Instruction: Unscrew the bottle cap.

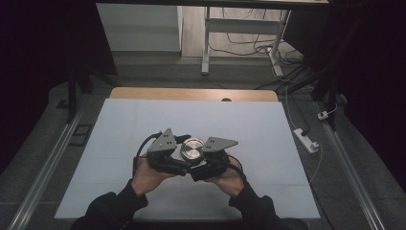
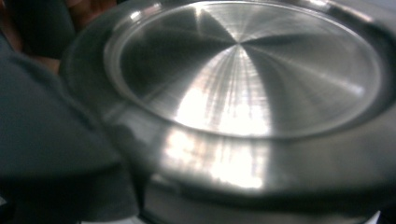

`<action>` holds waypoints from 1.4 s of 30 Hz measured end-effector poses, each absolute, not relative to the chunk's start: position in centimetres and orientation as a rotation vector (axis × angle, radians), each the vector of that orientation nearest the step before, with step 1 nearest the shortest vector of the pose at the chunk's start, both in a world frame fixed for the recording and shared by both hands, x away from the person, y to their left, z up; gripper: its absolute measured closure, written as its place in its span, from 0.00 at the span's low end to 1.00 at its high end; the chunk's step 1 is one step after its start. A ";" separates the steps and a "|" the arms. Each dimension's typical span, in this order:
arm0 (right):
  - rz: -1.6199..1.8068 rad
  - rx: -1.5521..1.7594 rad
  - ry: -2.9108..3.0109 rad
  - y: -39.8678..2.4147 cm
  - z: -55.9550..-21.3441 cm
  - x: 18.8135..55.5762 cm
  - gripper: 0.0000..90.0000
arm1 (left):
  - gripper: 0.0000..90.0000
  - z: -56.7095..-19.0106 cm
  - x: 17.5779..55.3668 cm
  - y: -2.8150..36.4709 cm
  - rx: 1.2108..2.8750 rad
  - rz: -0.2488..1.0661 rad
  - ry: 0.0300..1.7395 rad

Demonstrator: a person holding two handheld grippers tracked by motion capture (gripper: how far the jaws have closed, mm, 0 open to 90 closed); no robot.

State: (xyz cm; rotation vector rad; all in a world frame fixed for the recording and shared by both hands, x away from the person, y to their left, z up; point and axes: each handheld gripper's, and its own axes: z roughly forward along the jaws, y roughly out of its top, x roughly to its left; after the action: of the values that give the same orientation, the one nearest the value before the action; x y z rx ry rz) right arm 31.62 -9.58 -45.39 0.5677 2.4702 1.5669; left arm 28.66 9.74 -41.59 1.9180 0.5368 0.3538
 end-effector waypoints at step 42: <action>1.601 0.399 2.591 -9.2 -45.7 31.3 0.16 | 0.23 -41.8 30.5 12.7 1.968 0.084 0.293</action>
State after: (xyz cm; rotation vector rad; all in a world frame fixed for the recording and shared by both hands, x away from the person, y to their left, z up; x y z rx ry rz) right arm 31.27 -9.17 -45.67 0.3989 2.5911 1.6005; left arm 30.54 12.74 -41.82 1.9680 0.2932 0.0842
